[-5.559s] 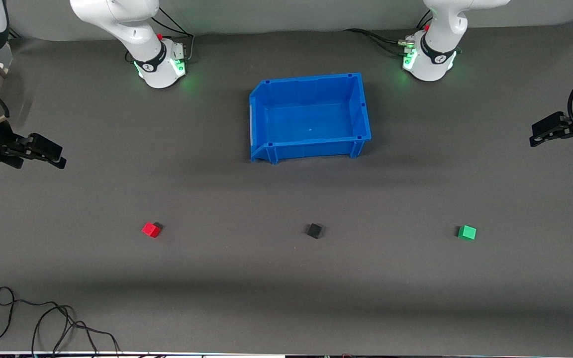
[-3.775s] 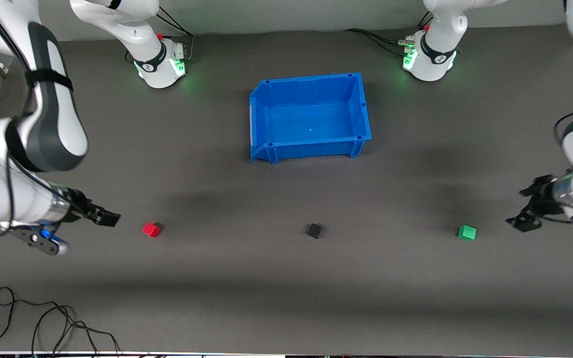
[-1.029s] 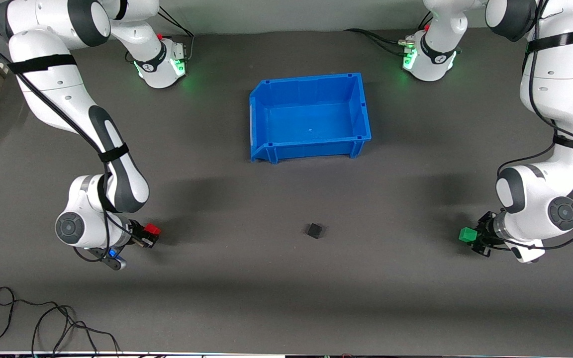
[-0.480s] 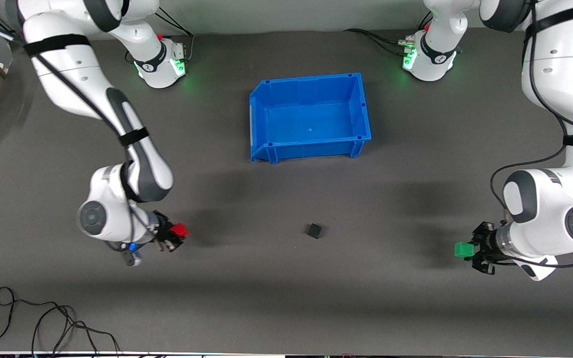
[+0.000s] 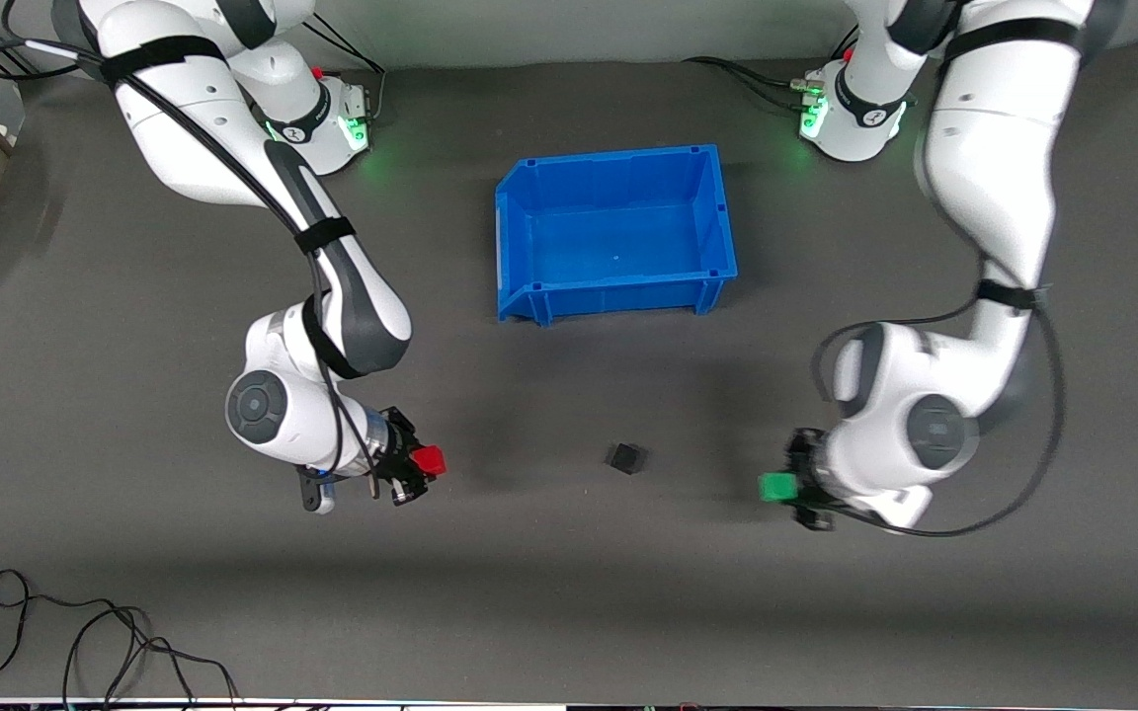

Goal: Attach green and red cubes to black cube
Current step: 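Carry the red cube and green cube toward the black cube with both grippers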

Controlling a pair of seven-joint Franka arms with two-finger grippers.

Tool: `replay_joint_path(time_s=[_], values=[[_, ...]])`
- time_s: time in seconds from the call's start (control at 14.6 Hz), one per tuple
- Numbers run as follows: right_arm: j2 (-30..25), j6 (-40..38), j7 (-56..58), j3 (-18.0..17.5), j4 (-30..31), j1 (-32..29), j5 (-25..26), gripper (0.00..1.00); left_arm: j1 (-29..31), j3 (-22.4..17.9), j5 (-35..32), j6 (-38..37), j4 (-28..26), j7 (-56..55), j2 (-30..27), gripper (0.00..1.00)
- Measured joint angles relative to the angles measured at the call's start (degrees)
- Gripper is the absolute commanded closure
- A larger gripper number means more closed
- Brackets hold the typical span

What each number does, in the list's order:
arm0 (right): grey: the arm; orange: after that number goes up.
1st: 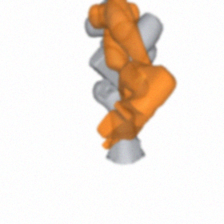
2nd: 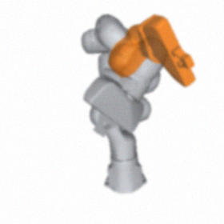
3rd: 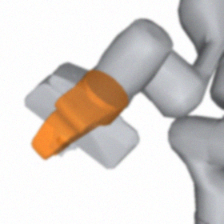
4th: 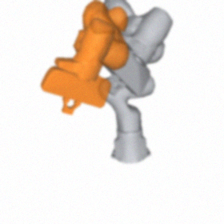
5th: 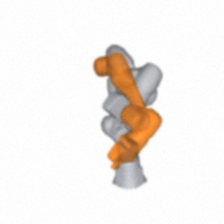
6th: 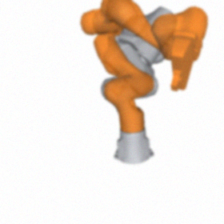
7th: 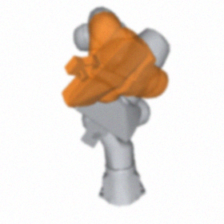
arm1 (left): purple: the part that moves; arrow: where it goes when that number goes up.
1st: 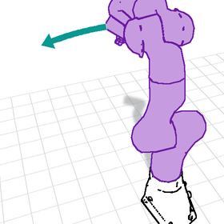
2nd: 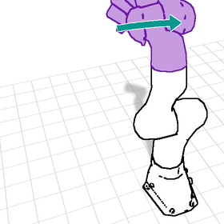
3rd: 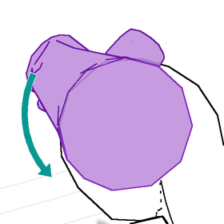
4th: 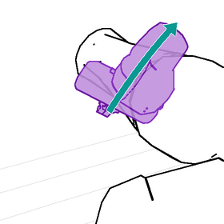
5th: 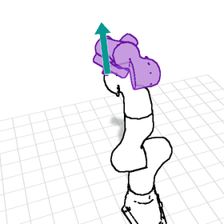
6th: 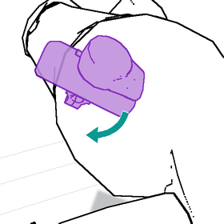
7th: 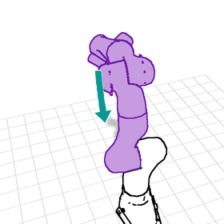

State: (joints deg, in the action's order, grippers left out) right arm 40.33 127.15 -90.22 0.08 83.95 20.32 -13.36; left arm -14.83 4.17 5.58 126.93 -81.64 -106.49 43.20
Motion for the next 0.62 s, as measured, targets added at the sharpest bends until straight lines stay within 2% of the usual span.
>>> replay_joint_path(time_s=[0.34,0.62], values=[[7.08,0.98,-13.54,-0.06,-6.81,4.81,-0.01,1.0,-6.96,0.04,-0.01,4.86,4.25,-4.8,7.8,1.0],[9.64,2.44,-17.45,0.09,-9.98,6.0,-0.01,1.0,-9.95,0.05,-0.17,10.99,5.67,-4.79,8.32,1.0]])
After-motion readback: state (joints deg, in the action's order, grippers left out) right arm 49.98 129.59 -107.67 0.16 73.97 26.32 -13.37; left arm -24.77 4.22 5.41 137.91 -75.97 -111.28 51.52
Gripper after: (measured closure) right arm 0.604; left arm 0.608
